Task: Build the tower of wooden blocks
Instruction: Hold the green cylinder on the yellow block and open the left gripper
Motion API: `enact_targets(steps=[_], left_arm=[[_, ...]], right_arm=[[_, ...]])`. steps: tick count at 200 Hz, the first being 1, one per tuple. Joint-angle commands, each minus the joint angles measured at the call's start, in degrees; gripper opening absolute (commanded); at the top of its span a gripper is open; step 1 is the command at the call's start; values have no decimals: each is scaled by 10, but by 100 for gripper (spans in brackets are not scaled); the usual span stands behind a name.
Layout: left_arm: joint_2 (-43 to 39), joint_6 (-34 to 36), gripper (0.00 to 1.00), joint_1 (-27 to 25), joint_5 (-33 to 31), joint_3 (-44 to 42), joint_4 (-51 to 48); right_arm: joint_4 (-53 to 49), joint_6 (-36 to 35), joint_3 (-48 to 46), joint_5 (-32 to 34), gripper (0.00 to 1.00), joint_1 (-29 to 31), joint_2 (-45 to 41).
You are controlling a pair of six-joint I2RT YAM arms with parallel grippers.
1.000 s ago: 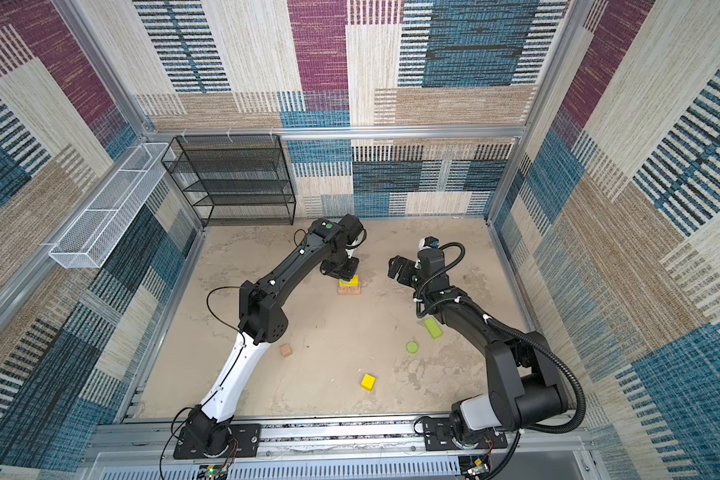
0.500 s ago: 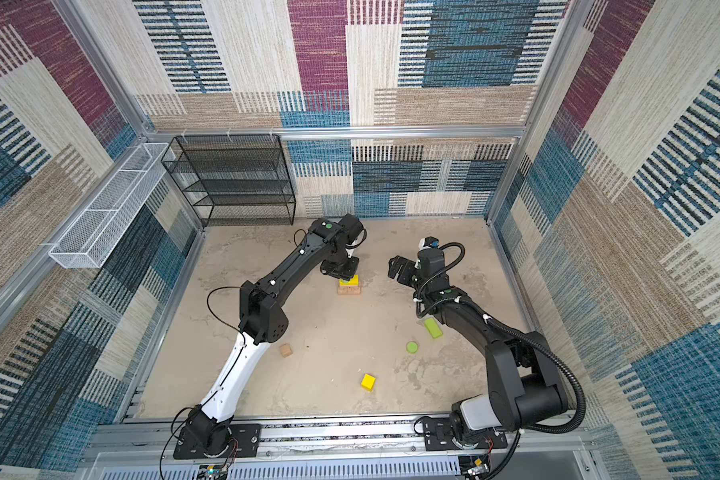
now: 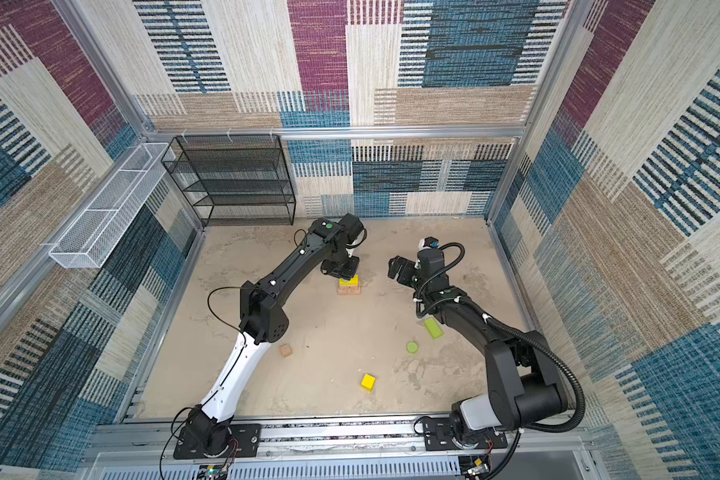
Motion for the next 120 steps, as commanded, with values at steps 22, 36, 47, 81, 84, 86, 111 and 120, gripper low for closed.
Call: enact_targets(steps=[22,36,47,81,84,86,111,120], left_arm=[[3,-7,39,1,-1,2,0],[3,-7,41,1,-2,2,0],[3,-8,42,1,-2,3,0],[1,-8,41,0,-2,2,0],[2,-8,41,2,-2,2,0],[2,-8,40,1,-2,2,0],[2,-8,39,1,-3,3,1],[2,-8,38,0,-2,2,0]], right_arm=[[12,-1,6,-8,99,0,2],[13,-1,6,-8,99,0,2],[13,-1,6,-9,99,-1,2],[13,-1,6,-10,99,-1,2],[13,-1,5,-10,99,0,2],[13,-1,5,-10,99,0,2],[13,-1,6,-9,99,-1,2],[13,-1,6,-10,99,0,2]])
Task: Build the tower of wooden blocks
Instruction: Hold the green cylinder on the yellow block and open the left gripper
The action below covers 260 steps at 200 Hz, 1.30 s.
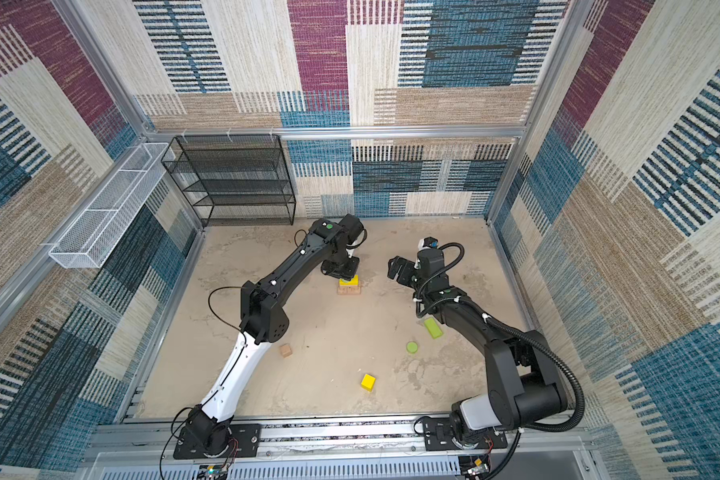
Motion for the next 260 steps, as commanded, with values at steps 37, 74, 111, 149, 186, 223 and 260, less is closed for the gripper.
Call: enact_targets(steps=[37,74,111,149,186,223,260], left_arm=[[-1,-6,38,1,-4,2,0],[0,-7,37,1,-6,2,0],[0,-8,37,1,-9,3,0],[0,-9,36,2,-11,6,0],[0,-10,38,2,-8,6,0],[0,-9,45,2,-5,5,0],[-2,-9,50,2,-5,4,0]], right_arm=[[12,-1,7,-4,99,-1,1],[12,-2,7,-4,99,-1,1],[12,-2,8,-4,99,0,2],[12,-3,8,-4,99,-1,2],[12,-3,9,-4,99,-1,3],[12,-3,8,-6,99,0,3],[12,-2,8,-7,99,0,4]])
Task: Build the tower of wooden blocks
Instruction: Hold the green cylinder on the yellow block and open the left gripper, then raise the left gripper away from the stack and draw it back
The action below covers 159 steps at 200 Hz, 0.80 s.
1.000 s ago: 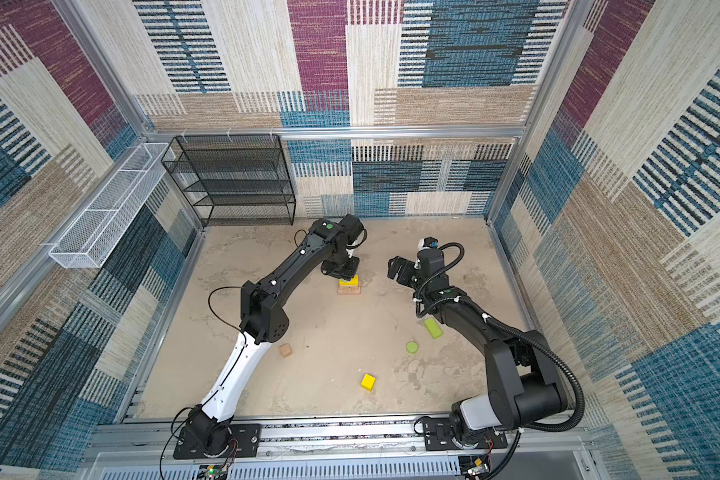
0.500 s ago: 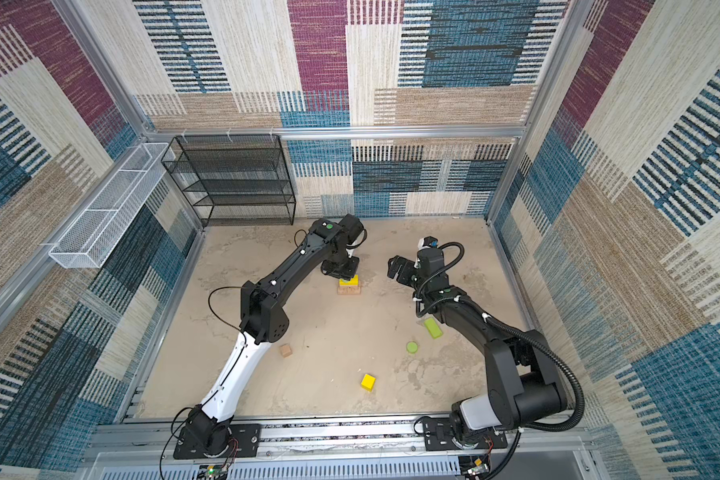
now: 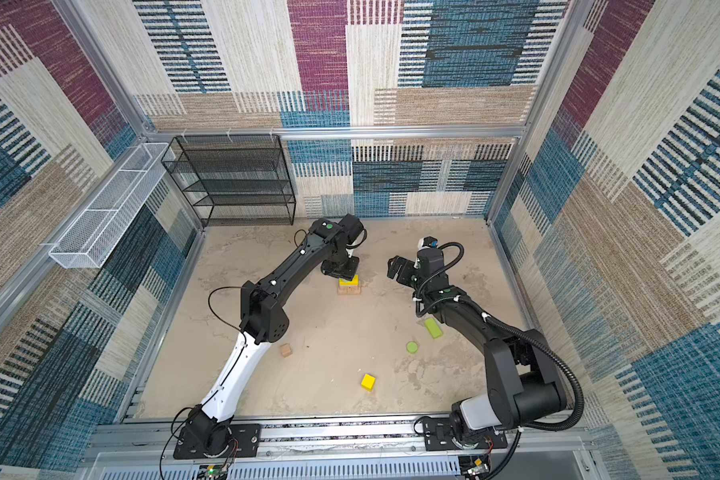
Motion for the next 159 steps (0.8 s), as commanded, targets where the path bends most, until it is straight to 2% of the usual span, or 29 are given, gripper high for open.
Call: enact_targets(steps=[1,58,120,159], left_arm=[[-2,-3,50,1,-2,3,0],[-13,-6,57,2,2,7,2],[-39,-6,77,1,17,9,6],[-70,-8,79,1,15,9,10]], right_arm=[[12,-2,5,-4,99,0,0],[12,-1,5,-5,99,0,0],[10,-3,3,-4,99,0,-5],[0,-9,13,-1,99,0,5]])
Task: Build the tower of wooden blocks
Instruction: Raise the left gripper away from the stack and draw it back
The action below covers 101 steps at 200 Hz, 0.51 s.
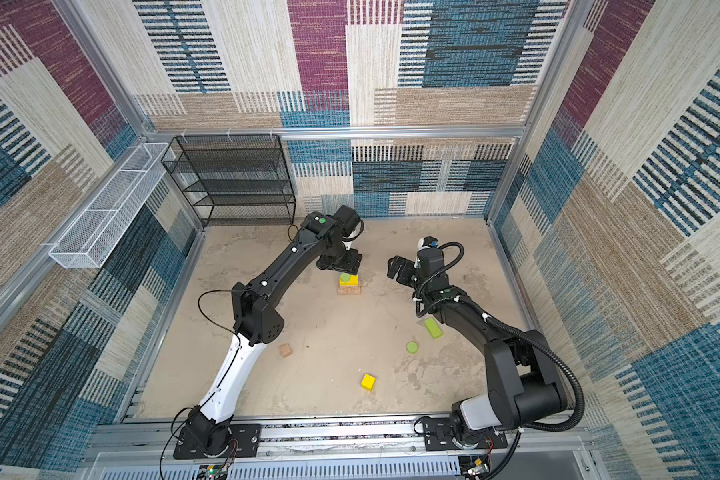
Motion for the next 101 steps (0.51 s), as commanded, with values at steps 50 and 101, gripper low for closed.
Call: enact_targets(steps=[50,101], left_arm=[[-88,-1,79,1,-2,-19,32],[-203,12,78,1,-39,-184,105]], right_arm=[[-27,-20,19,16,99,-1,4],[-75,-34,37,40,99,0,13]])
